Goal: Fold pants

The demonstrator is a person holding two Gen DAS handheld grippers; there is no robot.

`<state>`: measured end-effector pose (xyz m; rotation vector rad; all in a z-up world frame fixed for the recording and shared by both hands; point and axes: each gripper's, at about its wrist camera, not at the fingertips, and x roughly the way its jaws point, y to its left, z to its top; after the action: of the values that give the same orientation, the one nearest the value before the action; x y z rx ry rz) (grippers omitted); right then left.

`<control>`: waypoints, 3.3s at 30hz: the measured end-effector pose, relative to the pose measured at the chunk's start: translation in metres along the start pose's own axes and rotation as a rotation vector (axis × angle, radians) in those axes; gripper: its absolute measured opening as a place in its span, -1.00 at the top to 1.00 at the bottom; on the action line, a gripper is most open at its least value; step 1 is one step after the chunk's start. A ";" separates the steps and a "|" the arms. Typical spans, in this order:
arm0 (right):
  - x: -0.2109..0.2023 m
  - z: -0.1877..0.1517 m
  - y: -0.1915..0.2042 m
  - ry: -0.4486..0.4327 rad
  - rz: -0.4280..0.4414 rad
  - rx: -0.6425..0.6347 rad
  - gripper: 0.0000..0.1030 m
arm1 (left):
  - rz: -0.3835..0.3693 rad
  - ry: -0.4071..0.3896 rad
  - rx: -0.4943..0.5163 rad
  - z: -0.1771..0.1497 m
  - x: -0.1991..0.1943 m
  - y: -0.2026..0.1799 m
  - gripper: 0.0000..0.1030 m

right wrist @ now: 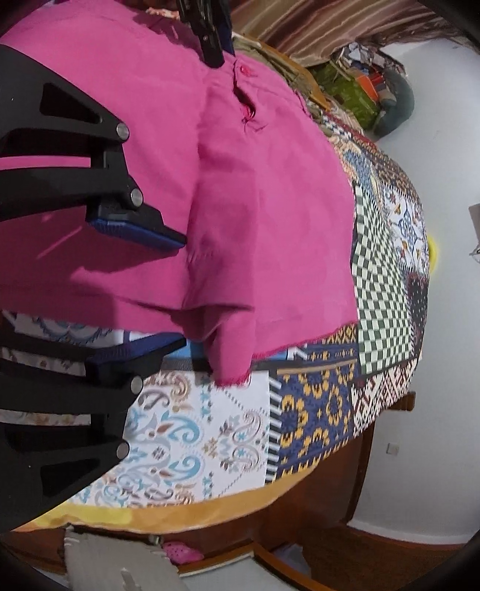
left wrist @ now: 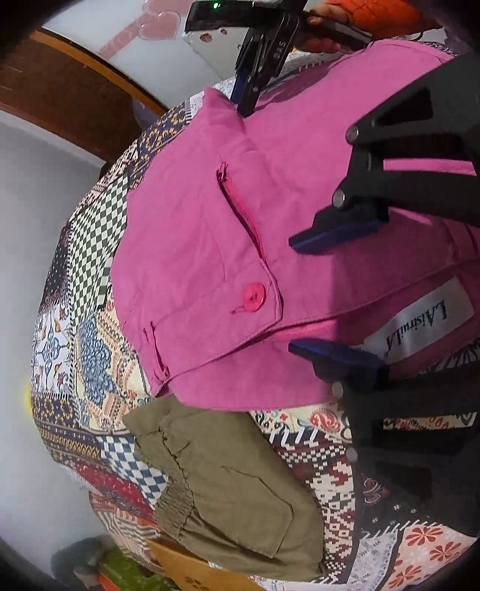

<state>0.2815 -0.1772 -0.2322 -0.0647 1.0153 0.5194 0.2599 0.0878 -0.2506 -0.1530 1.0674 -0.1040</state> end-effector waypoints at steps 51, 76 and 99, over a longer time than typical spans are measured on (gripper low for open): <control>-0.029 0.035 -0.011 -0.097 -0.059 0.018 0.19 | 0.048 -0.079 -0.049 0.046 -0.015 0.018 -0.15; 0.029 0.048 -0.018 -0.049 -0.092 -0.060 0.89 | 0.028 -0.097 -0.034 0.063 0.017 0.029 0.89; 0.028 0.056 -0.024 -0.006 -0.080 -0.082 0.16 | -0.028 -0.038 -0.024 0.059 0.019 0.028 0.88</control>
<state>0.3486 -0.1712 -0.2296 -0.1763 0.9813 0.4880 0.3211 0.1169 -0.2443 -0.1909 1.0291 -0.1125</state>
